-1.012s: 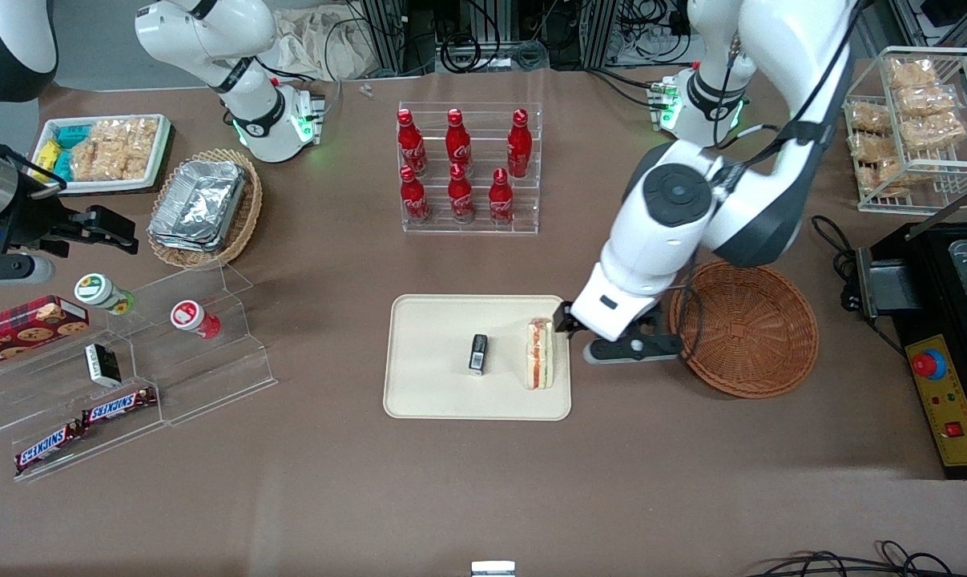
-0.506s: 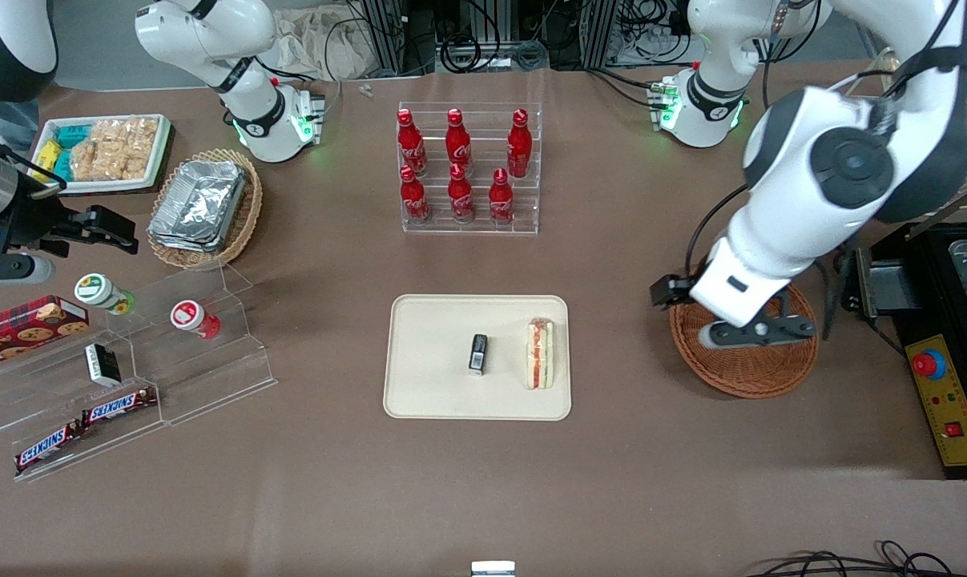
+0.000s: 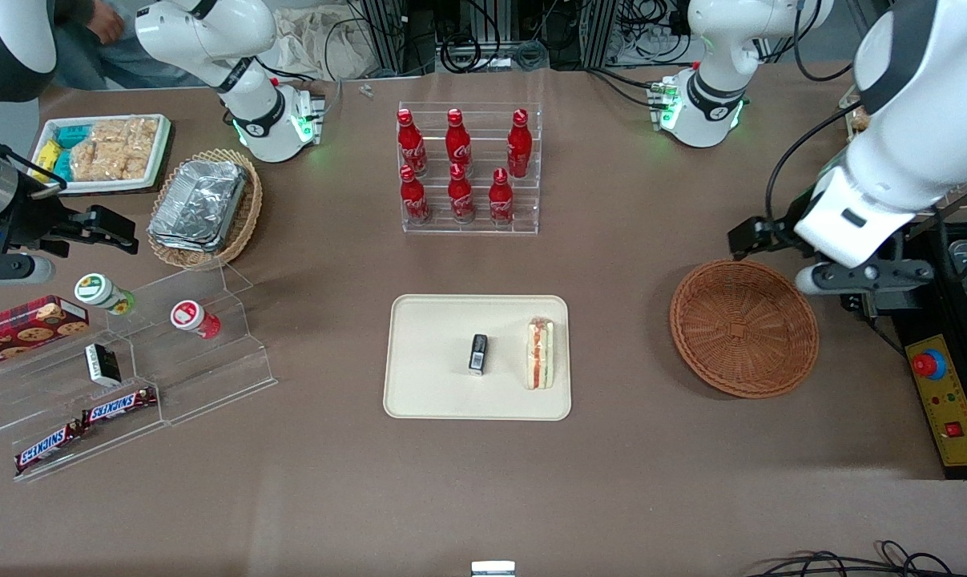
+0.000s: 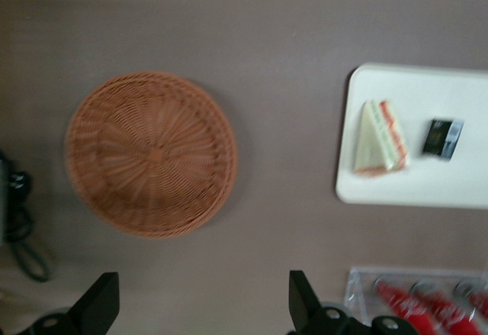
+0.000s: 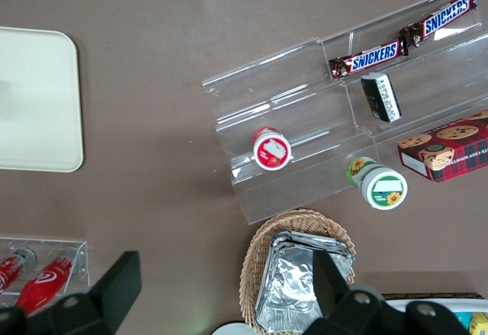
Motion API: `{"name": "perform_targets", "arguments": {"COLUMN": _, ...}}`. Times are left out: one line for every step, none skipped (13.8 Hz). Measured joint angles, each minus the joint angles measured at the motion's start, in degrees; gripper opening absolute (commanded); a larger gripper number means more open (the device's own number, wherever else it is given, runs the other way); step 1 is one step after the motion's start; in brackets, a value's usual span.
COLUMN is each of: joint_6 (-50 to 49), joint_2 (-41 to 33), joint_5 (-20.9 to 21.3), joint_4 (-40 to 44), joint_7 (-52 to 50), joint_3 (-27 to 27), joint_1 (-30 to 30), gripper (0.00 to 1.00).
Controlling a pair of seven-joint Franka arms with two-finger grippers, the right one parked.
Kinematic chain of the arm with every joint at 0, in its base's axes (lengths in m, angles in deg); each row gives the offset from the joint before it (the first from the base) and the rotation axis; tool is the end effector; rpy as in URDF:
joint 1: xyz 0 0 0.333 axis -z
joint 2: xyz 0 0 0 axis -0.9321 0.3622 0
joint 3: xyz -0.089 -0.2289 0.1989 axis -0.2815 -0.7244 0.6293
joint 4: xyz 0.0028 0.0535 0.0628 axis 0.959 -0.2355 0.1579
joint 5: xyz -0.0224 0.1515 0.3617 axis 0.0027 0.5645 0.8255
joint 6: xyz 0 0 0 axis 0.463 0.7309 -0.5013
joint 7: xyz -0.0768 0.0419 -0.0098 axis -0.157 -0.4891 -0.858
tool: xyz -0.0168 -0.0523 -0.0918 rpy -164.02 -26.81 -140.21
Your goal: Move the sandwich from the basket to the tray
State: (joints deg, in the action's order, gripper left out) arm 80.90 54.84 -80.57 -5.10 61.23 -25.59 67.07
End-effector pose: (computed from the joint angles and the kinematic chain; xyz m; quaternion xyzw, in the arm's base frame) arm 0.5626 -0.1198 0.5992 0.9996 0.0056 -0.0185 0.0192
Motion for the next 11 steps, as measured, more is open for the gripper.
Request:
{"name": "perform_targets", "arguments": {"joint_6": -1.42, "joint_2": -1.01, "joint_5": -0.07, "joint_4": -0.18, "joint_7": 2.27, "joint_3": 1.21, "joint_1": 0.01, "gripper": 1.0}}
{"name": "perform_targets", "arguments": {"joint_6": -2.21, "joint_2": -1.97, "joint_5": -0.11, "joint_4": -0.58, "joint_7": 4.31, "joint_3": 2.44, "joint_1": 0.04, "gripper": 1.0}}
{"name": "perform_targets", "arguments": {"joint_6": -2.69, "joint_2": -2.98, "joint_5": -0.28, "joint_4": -1.2, "joint_7": 6.51, "joint_3": 3.89, "joint_1": 0.14, "gripper": 1.0}}
{"name": "perform_targets", "arguments": {"joint_6": -3.12, "joint_2": -3.97, "joint_5": -0.83, "joint_4": -1.86, "joint_7": 8.65, "joint_3": 5.6, "joint_1": 0.34, "gripper": 1.0}}
{"name": "perform_targets", "arguments": {"joint_6": -3.73, "joint_2": -4.93, "joint_5": -1.7, "joint_4": -2.59, "joint_7": 10.43, "joint_3": 7.63, "joint_1": 0.68, "gripper": 1.0}}
{"name": "perform_targets", "arguments": {"joint_6": -4.36, "joint_2": -5.73, "joint_5": -2.51, "joint_4": -3.15, "joint_7": 11.65, "joint_3": 9.33, "joint_1": 0.76, "gripper": 1.0}}
{"name": "perform_targets", "arguments": {"joint_6": -4.89, "joint_2": -6.29, "joint_5": -2.89, "joint_4": -3.51, "joint_7": 12.36, "joint_3": 10.45, "joint_1": 0.69, "gripper": 1.0}}
{"name": "perform_targets", "arguments": {"joint_6": -5.21, "joint_2": -6.61, "joint_5": -3.01, "joint_4": -3.69, "joint_7": 12.55, "joint_3": 11.04, "joint_1": 0.62, "gripper": 1.0}}
{"name": "perform_targets", "arguments": {"joint_6": -5.27, "joint_2": -6.72, "joint_5": -3.03, "joint_4": -3.72, "joint_7": 12.56, "joint_3": 11.16, "joint_1": 0.61, "gripper": 1.0}}
{"name": "perform_targets", "arguments": {"joint_6": -5.27, "joint_2": -6.72, "joint_5": -3.05, "joint_4": -3.72, "joint_7": 12.56, "joint_3": 10.95, "joint_1": 0.67, "gripper": 1.0}}
{"name": "perform_targets", "arguments": {"joint_6": -5.27, "joint_2": -6.72, "joint_5": -3.05, "joint_4": -3.72, "joint_7": 12.55, "joint_3": 10.51, "joint_1": 0.78, "gripper": 1.0}}
